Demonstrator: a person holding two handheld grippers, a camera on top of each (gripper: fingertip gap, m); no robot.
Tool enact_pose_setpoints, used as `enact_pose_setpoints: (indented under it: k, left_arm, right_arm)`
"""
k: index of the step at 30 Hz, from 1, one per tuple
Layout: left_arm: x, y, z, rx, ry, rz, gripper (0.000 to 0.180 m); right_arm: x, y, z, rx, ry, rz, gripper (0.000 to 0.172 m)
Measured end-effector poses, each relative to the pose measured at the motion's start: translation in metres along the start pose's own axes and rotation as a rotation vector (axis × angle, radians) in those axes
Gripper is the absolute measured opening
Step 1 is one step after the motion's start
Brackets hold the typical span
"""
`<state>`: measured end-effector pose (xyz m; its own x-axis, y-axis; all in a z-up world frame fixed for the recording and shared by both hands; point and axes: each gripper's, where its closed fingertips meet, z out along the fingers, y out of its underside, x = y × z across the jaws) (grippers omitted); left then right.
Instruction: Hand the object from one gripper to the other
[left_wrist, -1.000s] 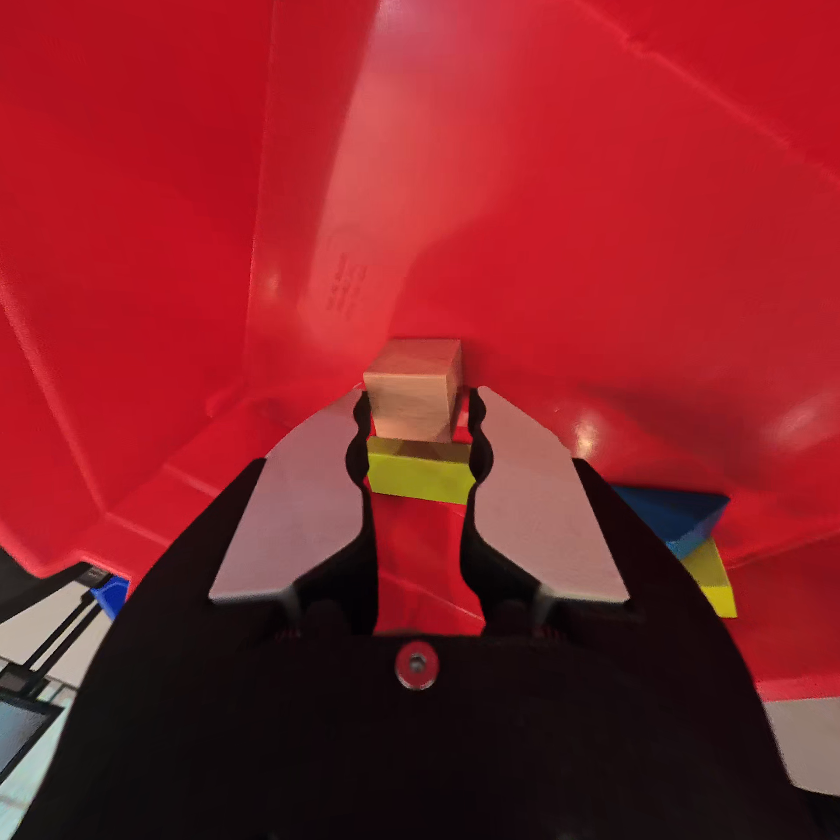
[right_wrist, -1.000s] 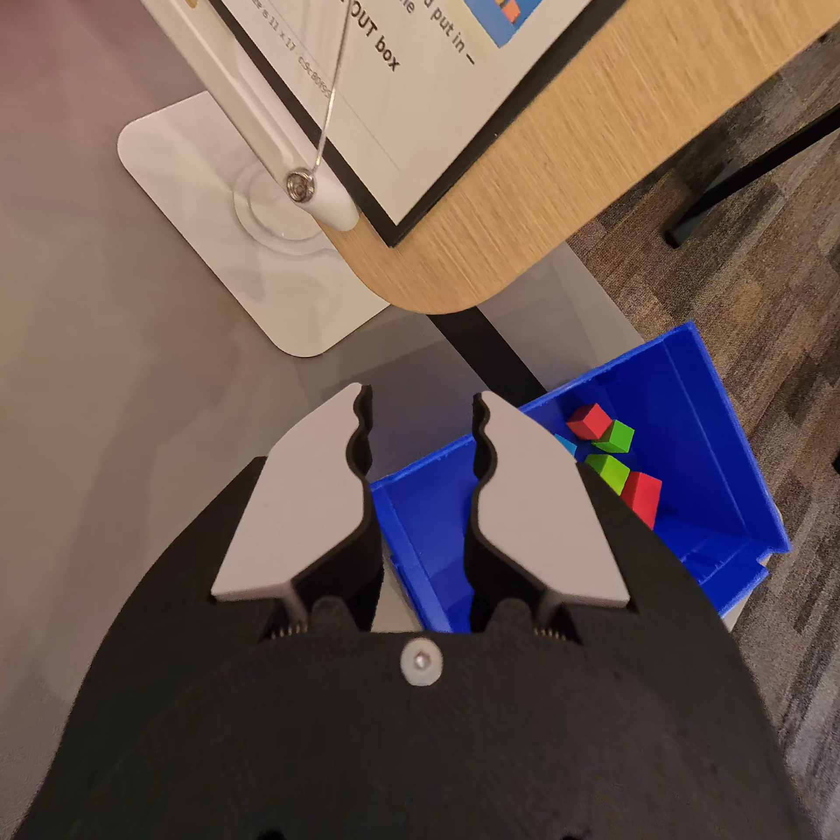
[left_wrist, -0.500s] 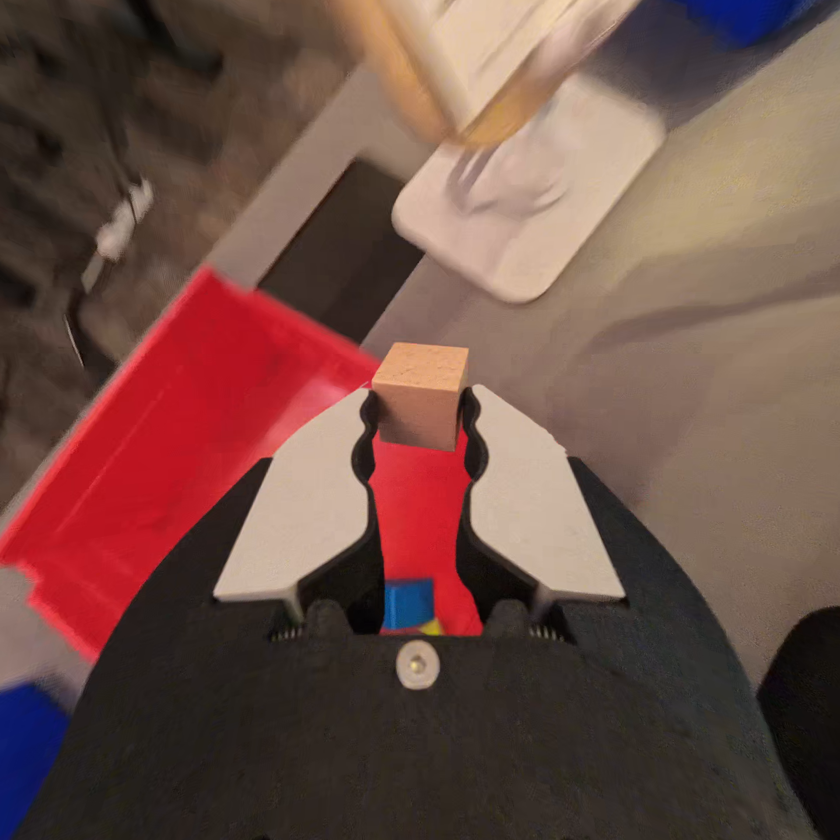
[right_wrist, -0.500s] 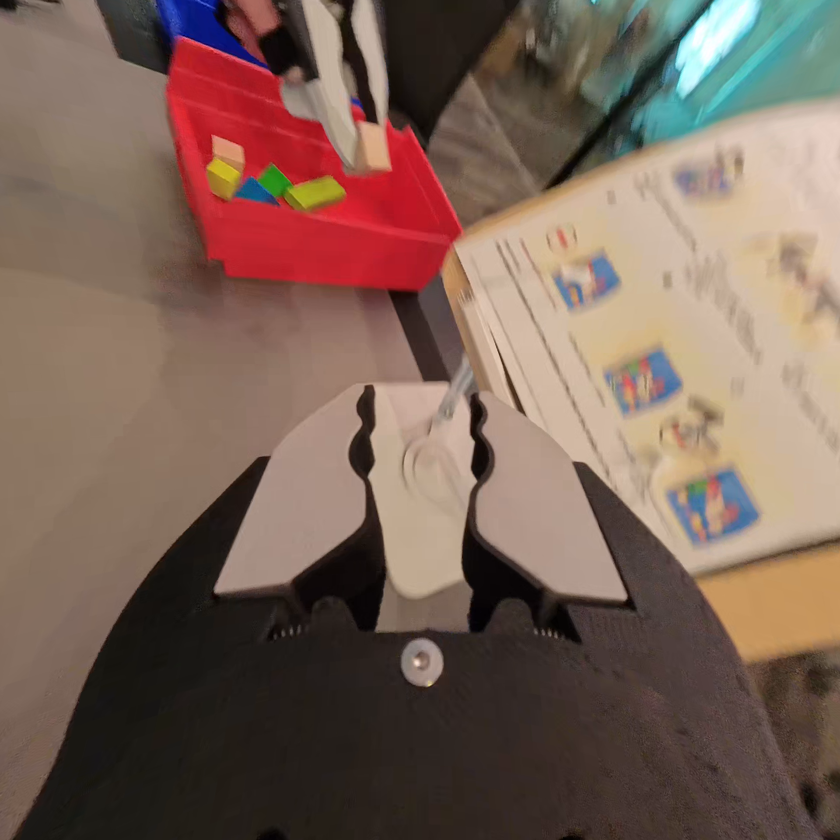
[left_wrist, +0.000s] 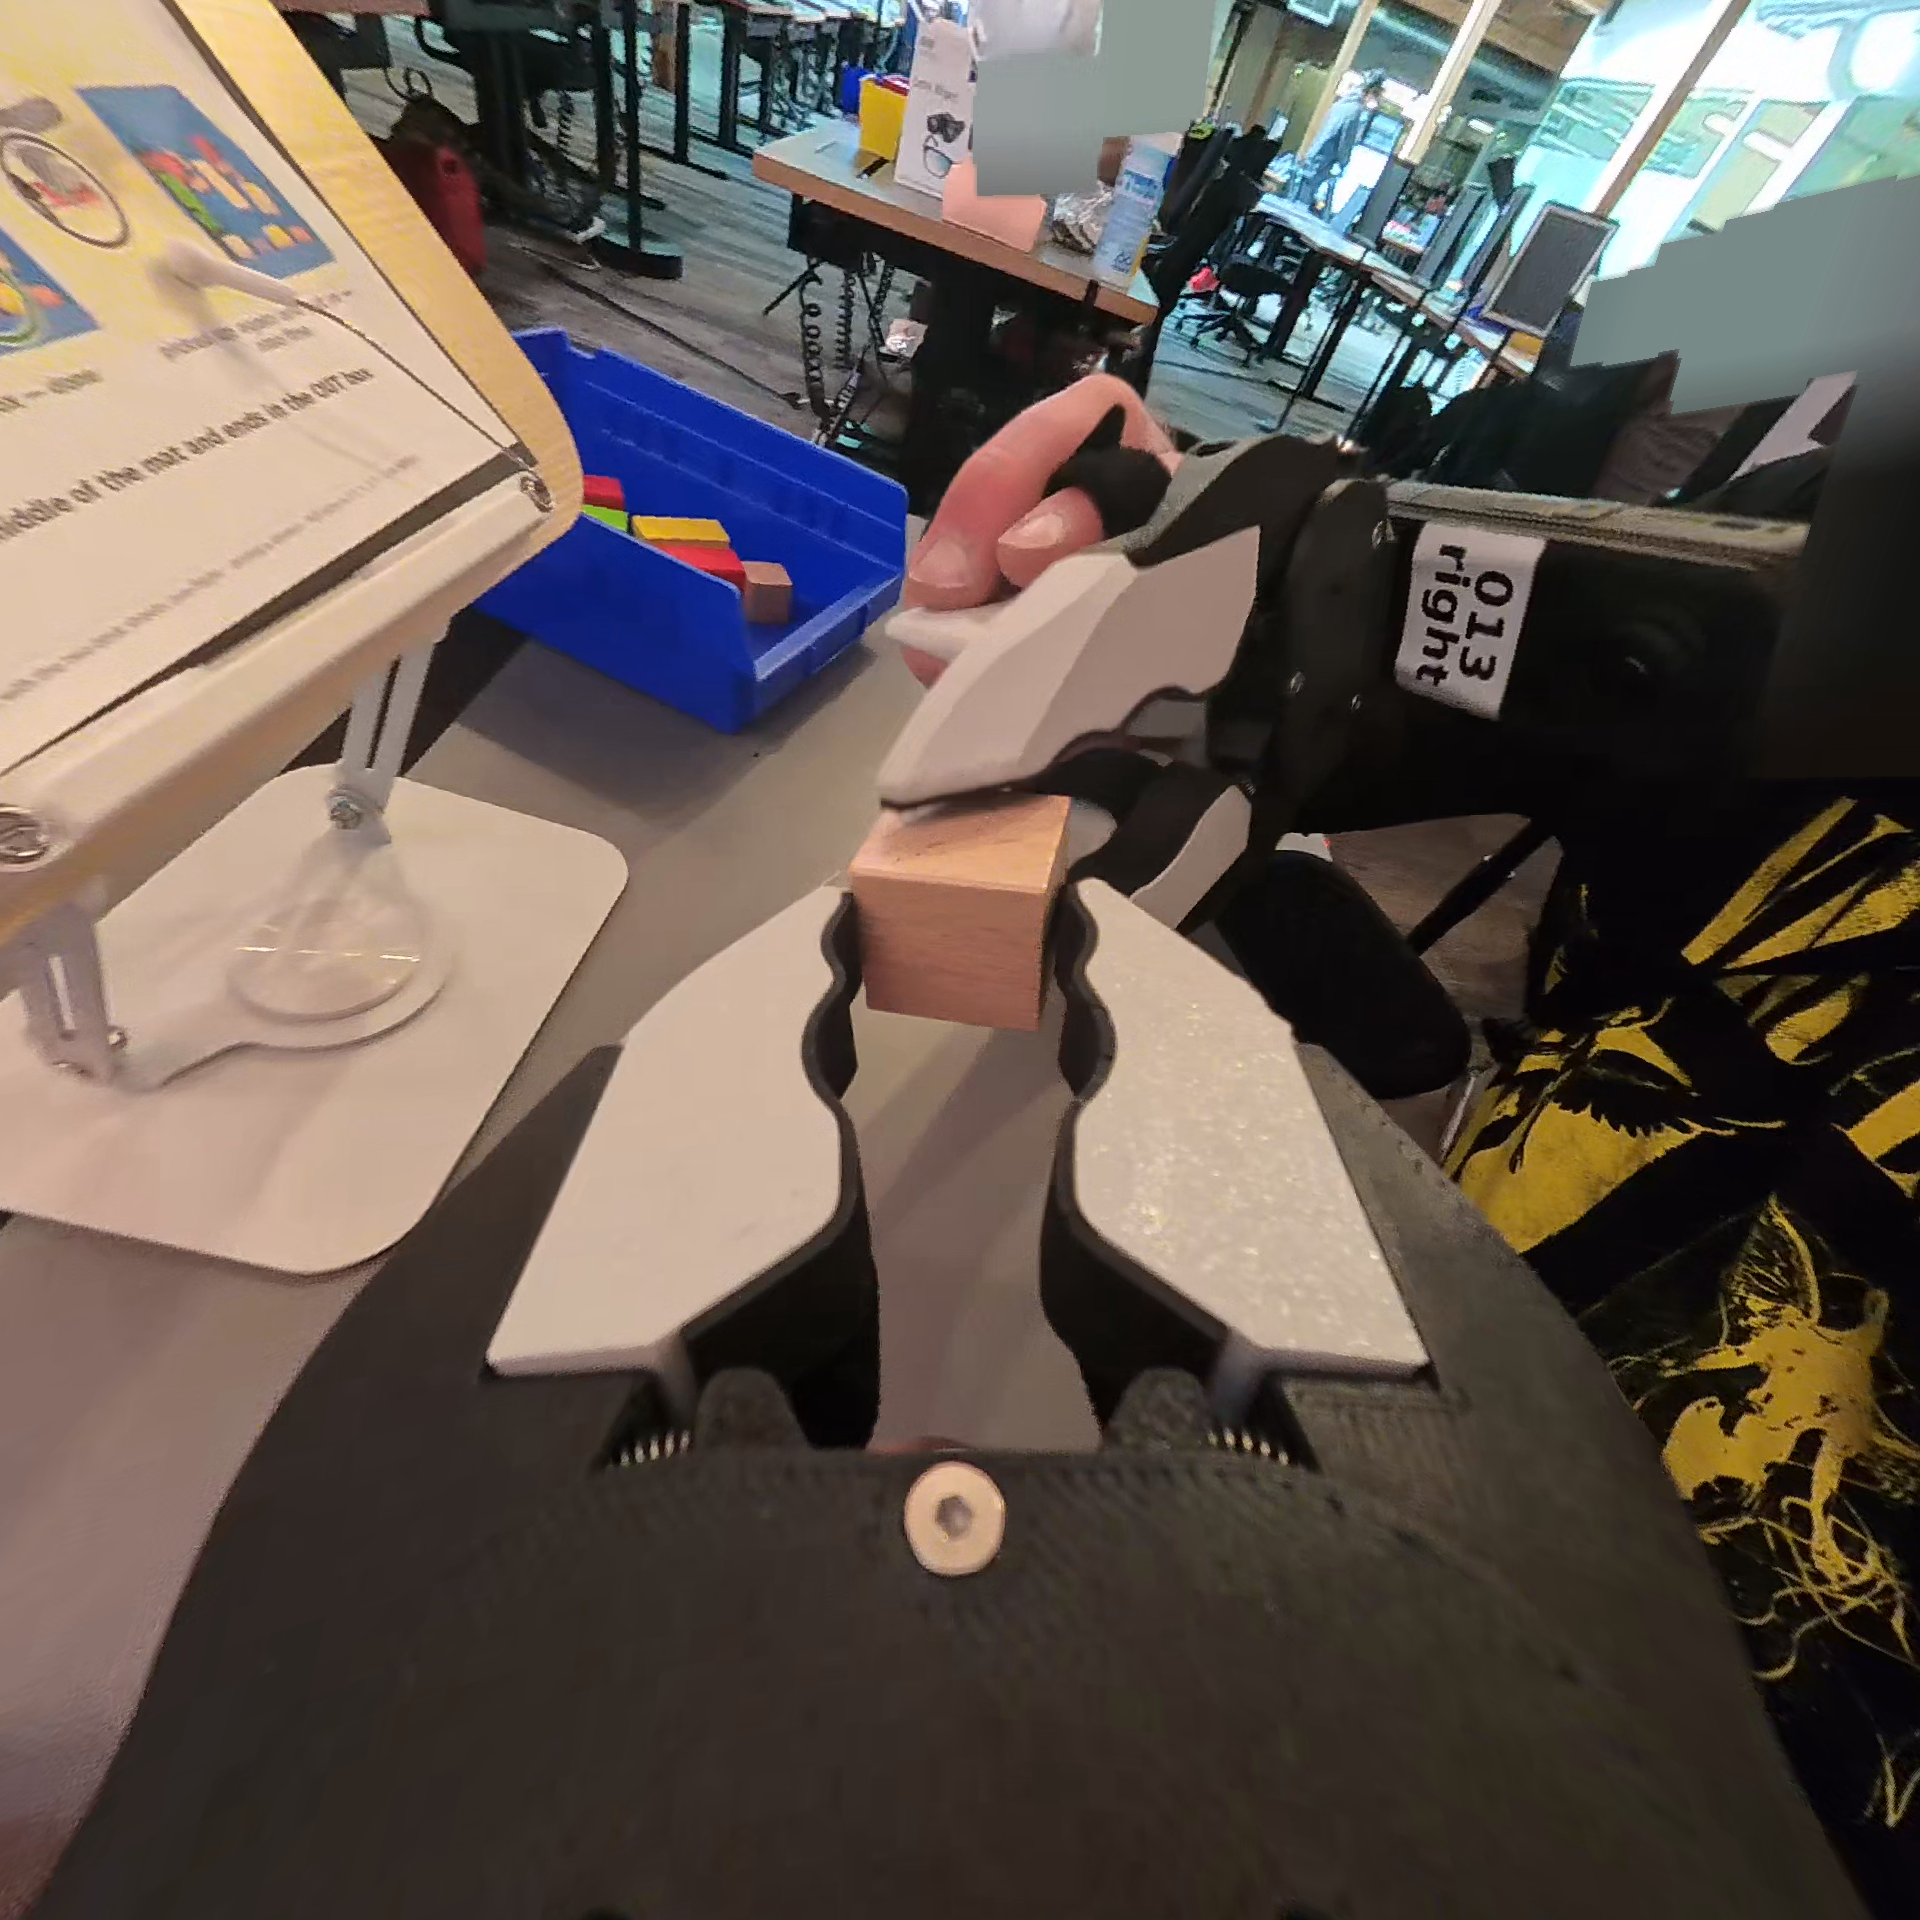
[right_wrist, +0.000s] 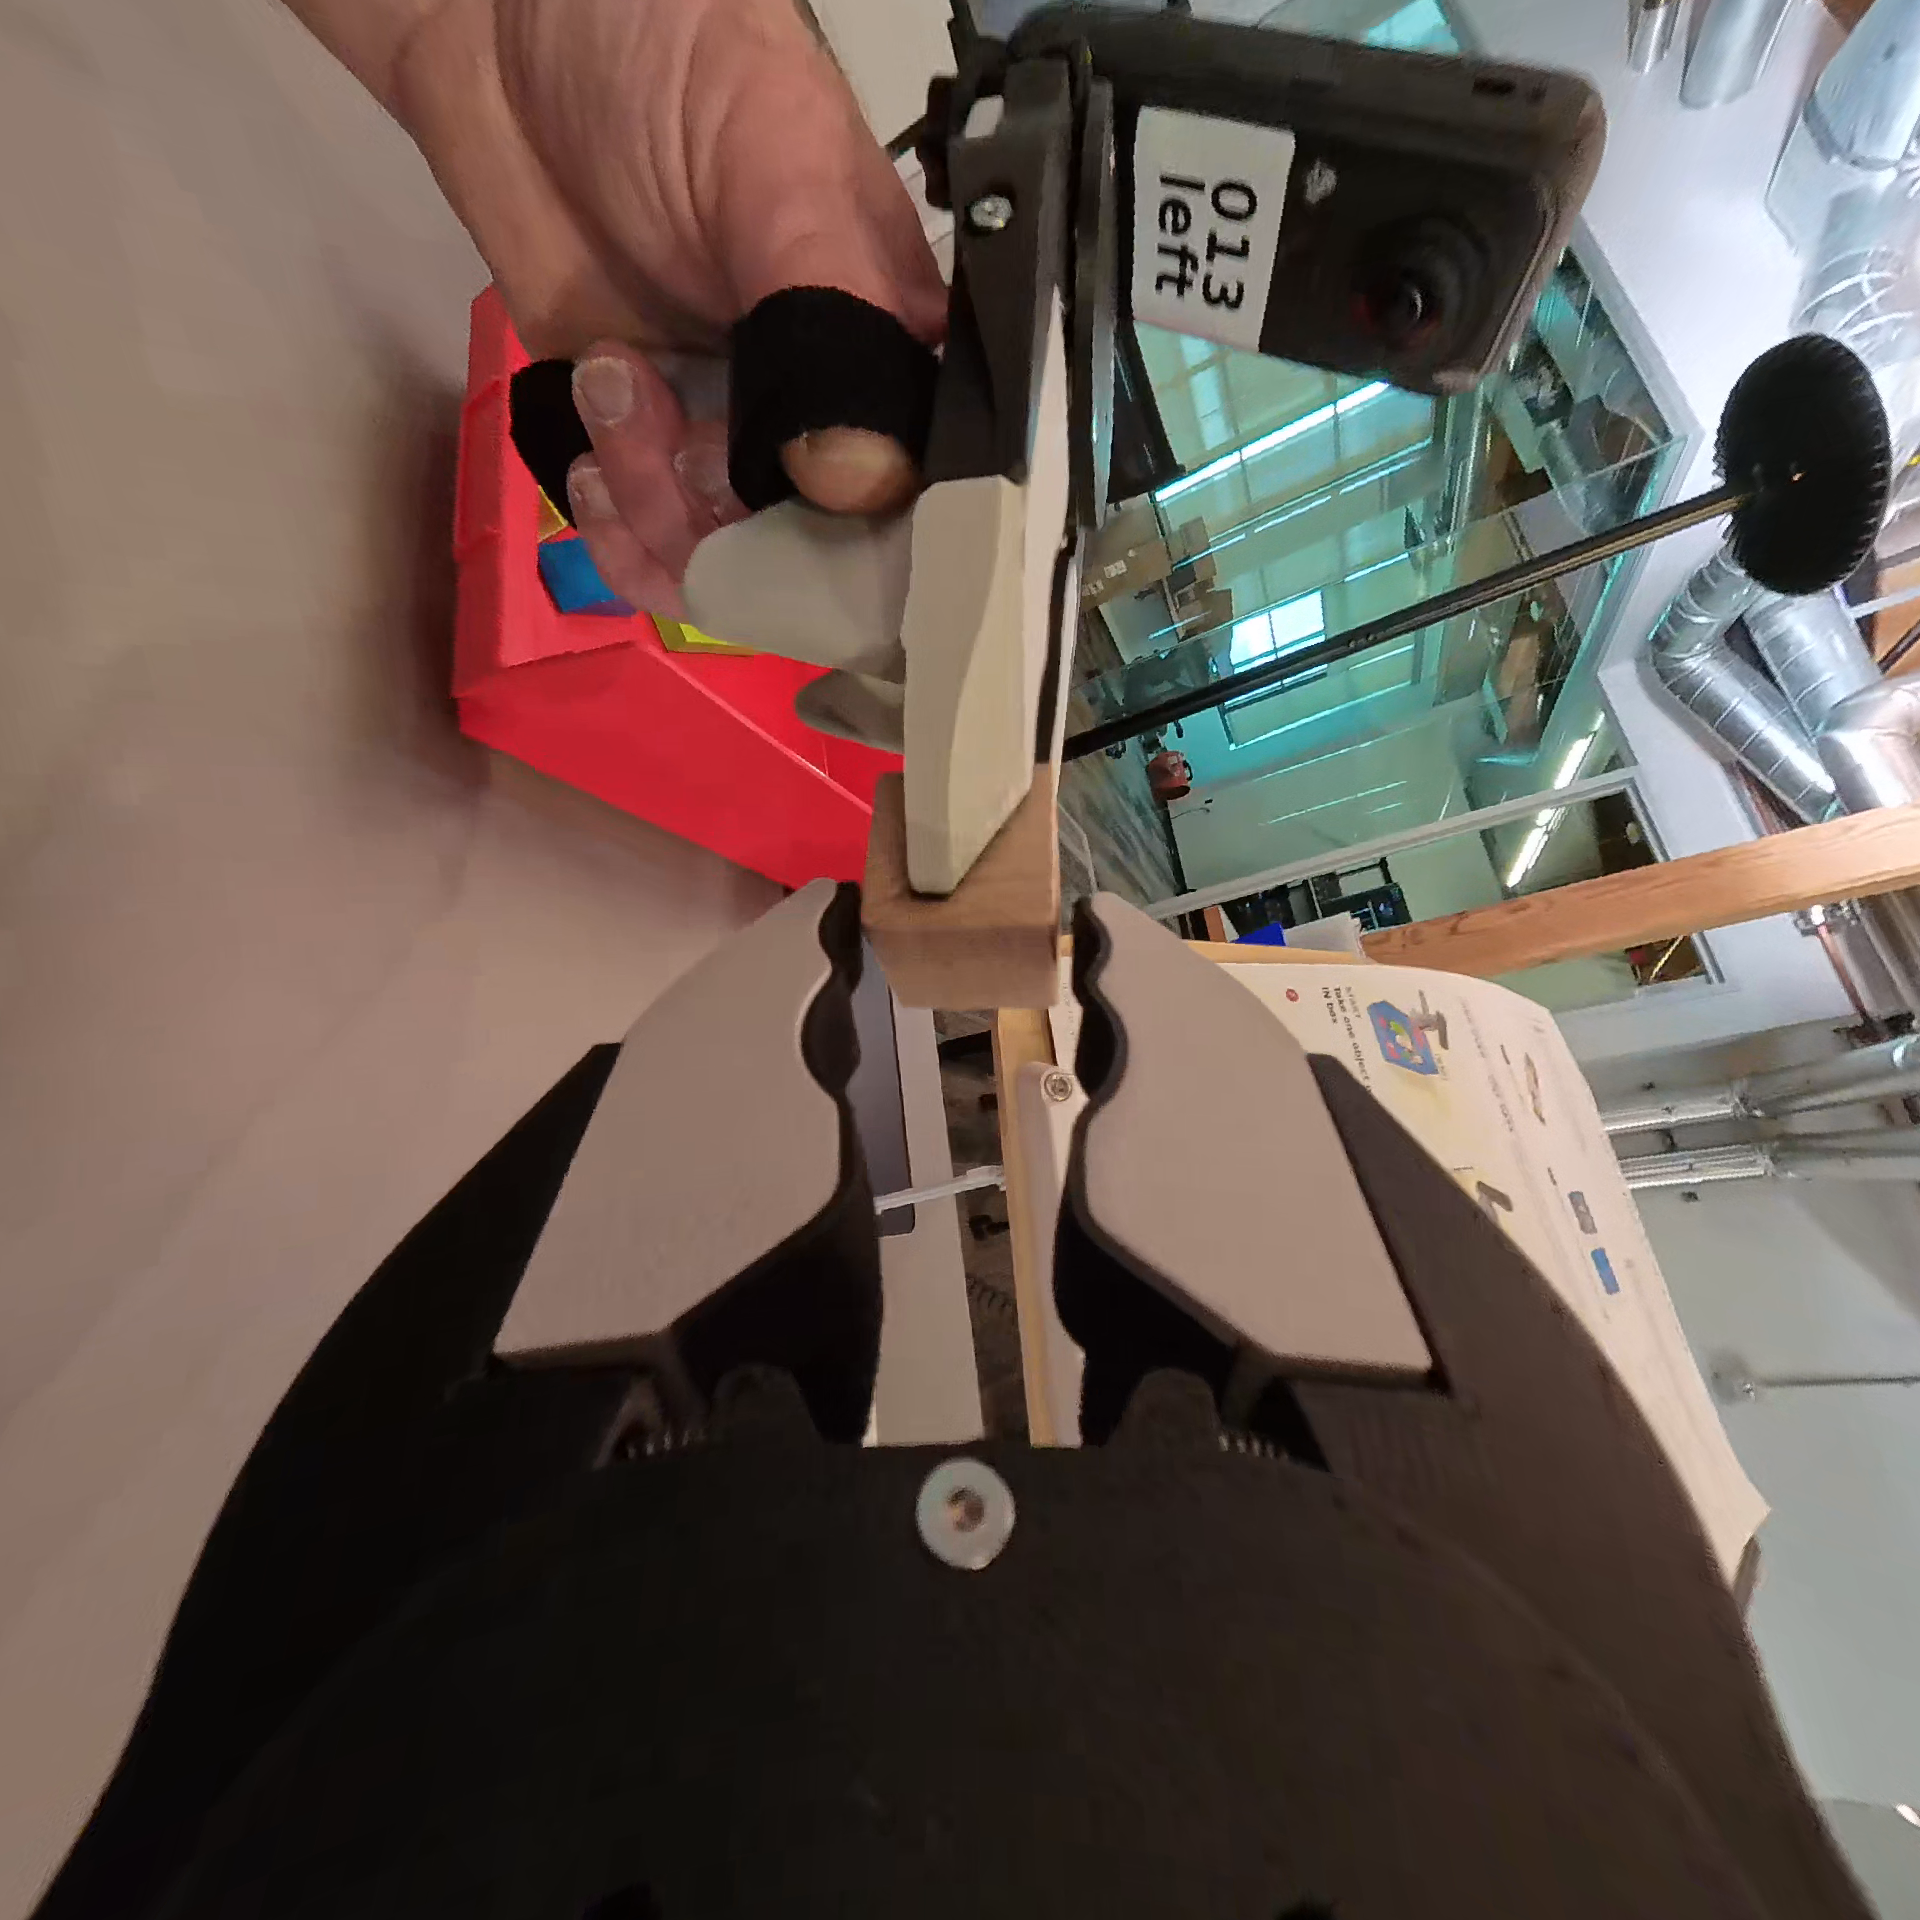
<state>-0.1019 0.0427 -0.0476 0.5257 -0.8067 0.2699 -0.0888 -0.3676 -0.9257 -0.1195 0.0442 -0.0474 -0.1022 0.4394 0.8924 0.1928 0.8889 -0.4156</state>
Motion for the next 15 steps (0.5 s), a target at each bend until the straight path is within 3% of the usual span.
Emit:
enact_pose_setpoints:
  k: [9, 12, 15]
  left_arm:
    - [0.011, -0.007, 0.009, 0.071, 0.101, -0.018, 0.035]
    - [0.007, -0.01, -0.003, 0.073, 0.049, 0.035, 0.022]
    - [0.0, -0.002, -0.013, 0.04, -0.019, 0.068, 0.0]
  right_arm:
    - [0.005, 0.015, -0.031, -0.035, -0.08, 0.093, 0.031]
    - [0.031, 0.068, -0.067, -0.17, -0.118, 0.218, 0.032]
    - [0.059, 0.162, -0.112, -0.451, -0.168, 0.346, 0.032]
